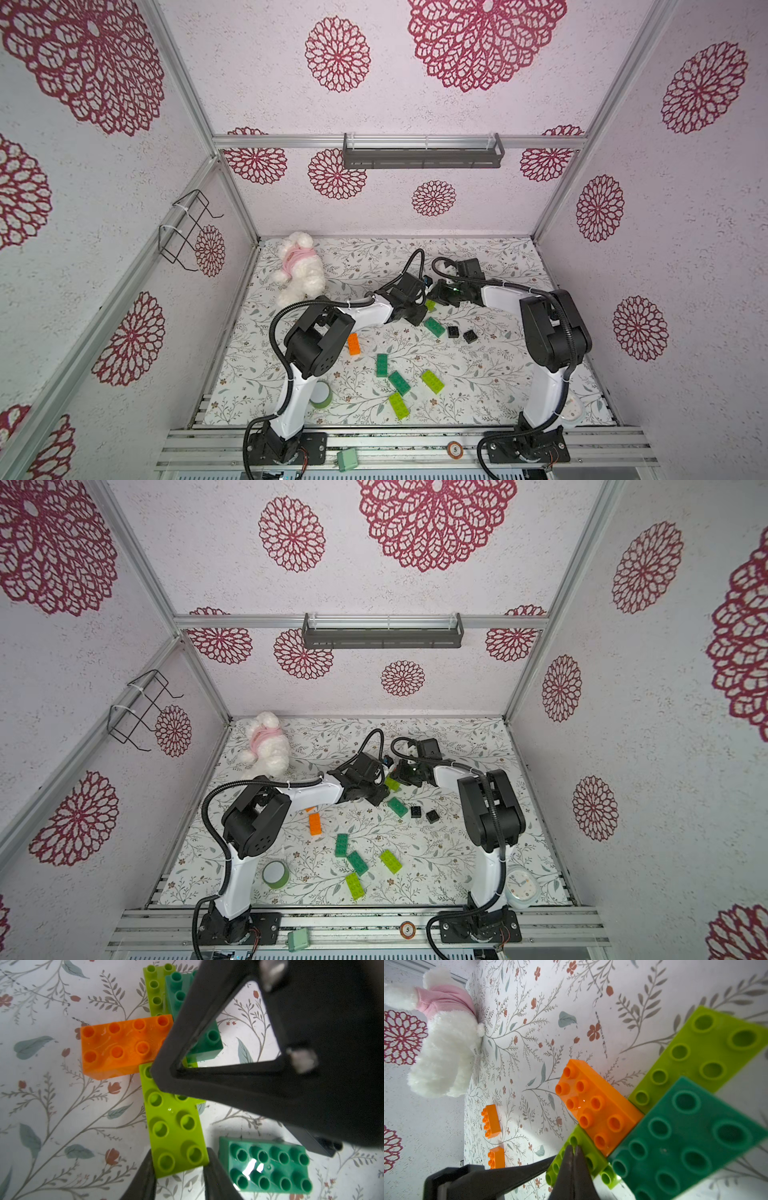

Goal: Assemble a small pinwheel with lego
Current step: Assemble the lego brick with the lego brick.

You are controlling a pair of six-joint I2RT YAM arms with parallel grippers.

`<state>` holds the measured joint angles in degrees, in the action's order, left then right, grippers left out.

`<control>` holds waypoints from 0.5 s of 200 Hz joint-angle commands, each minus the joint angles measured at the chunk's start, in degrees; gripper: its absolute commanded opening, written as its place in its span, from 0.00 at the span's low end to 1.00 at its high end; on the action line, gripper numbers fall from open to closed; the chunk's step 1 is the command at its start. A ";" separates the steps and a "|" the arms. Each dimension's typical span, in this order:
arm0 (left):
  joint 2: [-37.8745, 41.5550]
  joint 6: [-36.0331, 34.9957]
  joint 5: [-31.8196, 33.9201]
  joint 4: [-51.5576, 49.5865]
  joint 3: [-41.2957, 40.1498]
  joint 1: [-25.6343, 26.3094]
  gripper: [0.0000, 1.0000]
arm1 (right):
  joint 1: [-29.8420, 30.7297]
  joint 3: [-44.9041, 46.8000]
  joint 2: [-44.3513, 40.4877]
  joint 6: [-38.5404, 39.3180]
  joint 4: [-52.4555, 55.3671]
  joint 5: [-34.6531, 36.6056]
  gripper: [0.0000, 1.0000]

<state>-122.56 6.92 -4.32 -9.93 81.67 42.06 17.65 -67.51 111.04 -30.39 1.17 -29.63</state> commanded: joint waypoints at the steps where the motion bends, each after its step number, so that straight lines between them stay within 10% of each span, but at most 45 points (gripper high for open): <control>1: -1.08 1.65 0.98 0.36 -1.40 0.04 0.20 | -0.32 4.48 1.37 1.45 9.07 7.78 0.00; 100: 0.96 0.65 10.18 0.00 -4.11 -0.44 0.20 | 0.11 4.95 1.03 -0.58 6.17 5.36 0.00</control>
<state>-122.21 7.66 -0.84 -6.83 79.09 42.15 17.82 -64.31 110.37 -31.05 -4.25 -30.17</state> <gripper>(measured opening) 0.350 0.055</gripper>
